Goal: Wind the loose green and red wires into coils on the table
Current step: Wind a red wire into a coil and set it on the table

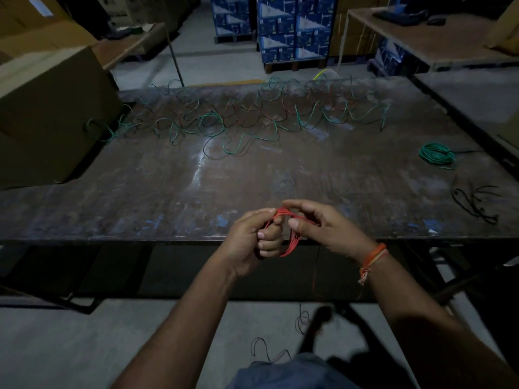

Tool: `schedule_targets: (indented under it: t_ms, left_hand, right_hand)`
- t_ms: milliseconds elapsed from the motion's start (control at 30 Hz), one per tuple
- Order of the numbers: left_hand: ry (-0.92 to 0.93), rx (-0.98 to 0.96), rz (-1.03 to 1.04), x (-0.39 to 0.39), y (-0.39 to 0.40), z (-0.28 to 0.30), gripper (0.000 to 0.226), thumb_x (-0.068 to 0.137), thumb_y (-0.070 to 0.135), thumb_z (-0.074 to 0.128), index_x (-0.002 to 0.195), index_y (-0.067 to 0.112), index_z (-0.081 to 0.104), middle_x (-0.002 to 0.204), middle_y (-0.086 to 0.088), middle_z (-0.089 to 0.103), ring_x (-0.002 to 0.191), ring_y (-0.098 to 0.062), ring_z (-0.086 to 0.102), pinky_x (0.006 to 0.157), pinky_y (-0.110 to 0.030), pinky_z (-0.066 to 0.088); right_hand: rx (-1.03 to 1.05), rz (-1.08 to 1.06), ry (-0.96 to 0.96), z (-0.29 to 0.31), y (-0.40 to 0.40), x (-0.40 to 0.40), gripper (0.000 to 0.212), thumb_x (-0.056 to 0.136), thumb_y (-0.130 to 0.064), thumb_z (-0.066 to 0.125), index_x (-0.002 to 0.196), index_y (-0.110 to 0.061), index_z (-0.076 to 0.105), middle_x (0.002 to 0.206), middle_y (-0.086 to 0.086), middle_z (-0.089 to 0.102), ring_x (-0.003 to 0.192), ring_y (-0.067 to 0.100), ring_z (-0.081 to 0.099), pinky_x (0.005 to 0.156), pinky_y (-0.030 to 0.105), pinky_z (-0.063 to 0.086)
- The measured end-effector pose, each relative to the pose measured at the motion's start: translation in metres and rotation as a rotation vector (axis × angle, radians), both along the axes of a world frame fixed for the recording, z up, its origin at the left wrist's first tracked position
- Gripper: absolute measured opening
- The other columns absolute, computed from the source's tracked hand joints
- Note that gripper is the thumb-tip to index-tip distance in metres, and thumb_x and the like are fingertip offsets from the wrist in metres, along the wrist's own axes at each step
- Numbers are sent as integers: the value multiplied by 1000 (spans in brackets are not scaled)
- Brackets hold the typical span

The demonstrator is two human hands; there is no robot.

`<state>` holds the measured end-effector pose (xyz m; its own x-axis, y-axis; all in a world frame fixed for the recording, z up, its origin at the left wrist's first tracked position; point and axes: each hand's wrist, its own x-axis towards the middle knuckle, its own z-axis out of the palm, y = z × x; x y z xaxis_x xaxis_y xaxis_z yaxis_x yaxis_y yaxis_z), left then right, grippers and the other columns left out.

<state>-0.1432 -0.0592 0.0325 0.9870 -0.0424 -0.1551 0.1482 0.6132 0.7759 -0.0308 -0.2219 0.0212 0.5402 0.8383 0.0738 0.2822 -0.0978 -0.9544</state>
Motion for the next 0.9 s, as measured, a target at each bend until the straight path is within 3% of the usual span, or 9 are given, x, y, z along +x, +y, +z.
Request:
schedule_targets:
  t_ms: [100, 167, 267, 400, 533, 633, 767, 833, 900]
  left_hand:
    - [-13, -19, -44, 2, -7, -3, 23, 97, 21, 42, 78, 11, 51, 48, 9, 27, 41, -7, 11, 42, -18, 13]
    - [-18, 0, -54, 5, -12, -5, 23, 98, 20, 42, 79, 10, 51, 49, 8, 27, 40, -7, 15, 43, -19, 13]
    - [-21, 90, -74, 9, -14, -6, 24, 100, 19, 41, 84, 6, 54, 50, 6, 27, 40, -6, 20, 44, -22, 14]
    - [3, 129, -194, 10, -18, -5, 28, 99, 20, 41, 87, 2, 60, 51, 5, 29, 41, -7, 21, 47, -27, 14]
    - [34, 32, -293, 13, -31, -5, 33, 100, 20, 35, 84, 4, 59, 50, 8, 32, 41, -5, 26, 47, -26, 16]
    - [12, -152, -289, 18, -39, -8, 25, 96, 23, 42, 81, 9, 57, 51, 11, 28, 42, -5, 23, 45, -22, 22]
    - [23, -230, -214, 20, -51, -13, 22, 95, 24, 42, 78, 14, 52, 49, 13, 30, 43, -5, 20, 44, -20, 24]
    - [25, -246, -221, 19, -58, -14, 24, 96, 26, 40, 77, 15, 52, 51, 12, 26, 44, -6, 21, 46, -21, 25]
    - [32, -257, -260, 19, -62, -14, 27, 97, 31, 40, 78, 14, 50, 50, 10, 29, 44, -7, 25, 47, -23, 26]
  right_hand:
    - [-33, -18, -131, -7, -4, 5, 26, 95, -30, 63, 114, -15, 71, 107, 9, 63, 102, 12, 62, 92, 22, 46]
    - [-34, -51, -111, -8, -7, 9, 21, 94, -27, 62, 104, -12, 73, 99, 9, 60, 91, 15, 61, 84, 24, 47]
    - [1, -21, 165, -6, -12, 7, 12, 100, -11, 58, 98, -10, 70, 86, 6, 64, 72, 8, 56, 65, 21, 44]
    - [50, 52, 486, -6, -28, 9, 13, 91, -12, 62, 94, -1, 67, 69, 5, 60, 63, 7, 52, 54, 16, 38]
    - [80, 99, 770, -4, -40, 15, 41, 71, -14, 69, 103, 9, 58, 57, 5, 50, 59, 18, 59, 59, 30, 35]
    - [195, 136, 893, -3, -51, 21, 33, 68, -22, 76, 89, 3, 67, 63, 7, 52, 66, 23, 57, 63, 31, 34]
    - [184, 32, 796, -4, -56, 19, 19, 89, -22, 65, 92, -4, 71, 64, 2, 50, 62, 14, 58, 47, 18, 28]
    - [199, 13, 751, -6, -56, 18, 20, 91, -22, 64, 91, -2, 70, 61, 1, 48, 59, 13, 55, 49, 20, 24]
    - [231, 27, 745, -6, -59, 17, 20, 92, -19, 62, 88, -2, 70, 60, 2, 47, 59, 15, 51, 55, 23, 30]
